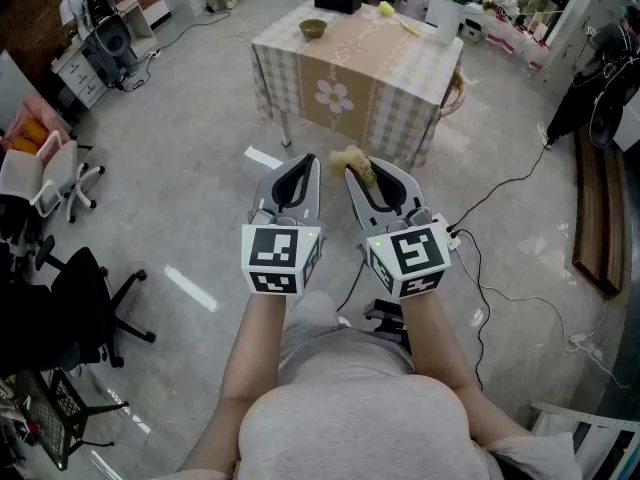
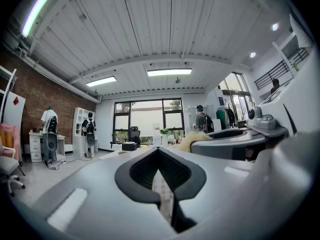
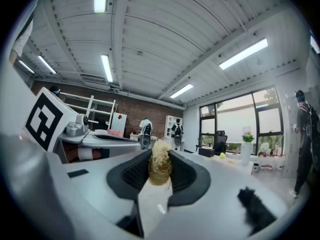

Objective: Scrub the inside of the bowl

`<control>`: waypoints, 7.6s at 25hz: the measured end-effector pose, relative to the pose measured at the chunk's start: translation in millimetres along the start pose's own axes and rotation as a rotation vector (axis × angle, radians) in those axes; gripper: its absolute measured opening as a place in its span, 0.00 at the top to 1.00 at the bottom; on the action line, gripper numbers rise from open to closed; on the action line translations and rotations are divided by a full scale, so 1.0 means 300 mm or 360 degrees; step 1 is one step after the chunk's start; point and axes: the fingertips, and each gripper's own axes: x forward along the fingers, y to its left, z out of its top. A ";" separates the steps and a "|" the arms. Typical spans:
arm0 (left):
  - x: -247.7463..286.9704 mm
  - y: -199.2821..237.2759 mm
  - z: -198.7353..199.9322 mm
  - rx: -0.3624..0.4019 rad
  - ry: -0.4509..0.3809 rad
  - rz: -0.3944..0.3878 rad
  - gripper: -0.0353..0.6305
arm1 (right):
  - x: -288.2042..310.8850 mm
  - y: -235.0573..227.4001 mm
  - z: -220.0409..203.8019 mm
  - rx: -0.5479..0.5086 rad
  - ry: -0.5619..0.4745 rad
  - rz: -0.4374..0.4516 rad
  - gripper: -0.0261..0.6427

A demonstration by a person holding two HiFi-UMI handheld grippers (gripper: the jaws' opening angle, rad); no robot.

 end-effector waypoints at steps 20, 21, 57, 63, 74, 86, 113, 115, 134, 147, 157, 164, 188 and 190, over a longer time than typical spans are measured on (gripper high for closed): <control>0.305 0.217 -0.018 -0.0041 0.0001 0.0003 0.94 | 0.325 -0.153 -0.042 0.0021 0.0049 0.0008 0.81; 0.323 0.236 -0.018 -0.0034 0.0003 0.0002 0.94 | 0.352 -0.163 -0.039 0.0024 0.0044 0.0006 0.81; 0.872 0.694 -0.047 -0.0075 0.0038 -0.0149 0.94 | 0.989 -0.430 -0.057 0.0053 0.0102 -0.0164 0.81; 0.946 0.727 -0.068 -0.0084 0.0058 -0.0157 0.94 | 1.059 -0.476 -0.080 0.0071 0.0116 -0.0164 0.81; 1.160 0.817 -0.090 -0.0060 0.0090 -0.0146 0.94 | 1.247 -0.623 -0.113 0.0122 0.0107 -0.0138 0.81; 1.468 0.939 -0.127 -0.0057 0.0131 -0.0144 0.94 | 1.515 -0.822 -0.155 0.0113 0.0143 -0.0076 0.81; 1.950 1.141 -0.269 -0.0106 0.0253 -0.0144 0.78 | 1.940 -1.180 -0.272 0.0201 0.0227 -0.0005 0.81; 1.961 1.144 -0.289 -0.0105 0.0278 -0.0167 0.74 | 1.955 -1.191 -0.280 0.0206 0.0236 -0.0011 0.81; 2.127 1.206 -0.535 -0.0085 0.0543 -0.0397 0.39 | 2.137 -1.282 -0.385 0.0237 0.0329 -0.0060 0.81; 2.236 1.266 -0.672 0.0000 0.0666 -0.0629 0.29 | 2.242 -1.358 -0.477 0.0275 0.0442 -0.0143 0.81; 2.302 1.271 -0.805 0.0113 0.0835 -0.0810 0.22 | 2.310 -1.390 -0.535 0.0308 0.0516 -0.0191 0.81; 2.341 1.266 -0.837 0.0158 0.0873 -0.0902 0.21 | 2.341 -1.405 -0.557 0.0315 0.0554 -0.0215 0.81; 2.334 1.255 -0.869 0.0179 0.0967 -0.0973 0.22 | 2.577 -1.323 -0.607 0.0304 0.0611 0.0082 0.81; 2.334 1.256 -0.870 0.0184 0.0975 -0.0980 0.22 | 2.592 -1.309 -0.623 0.0312 0.0640 0.0117 0.81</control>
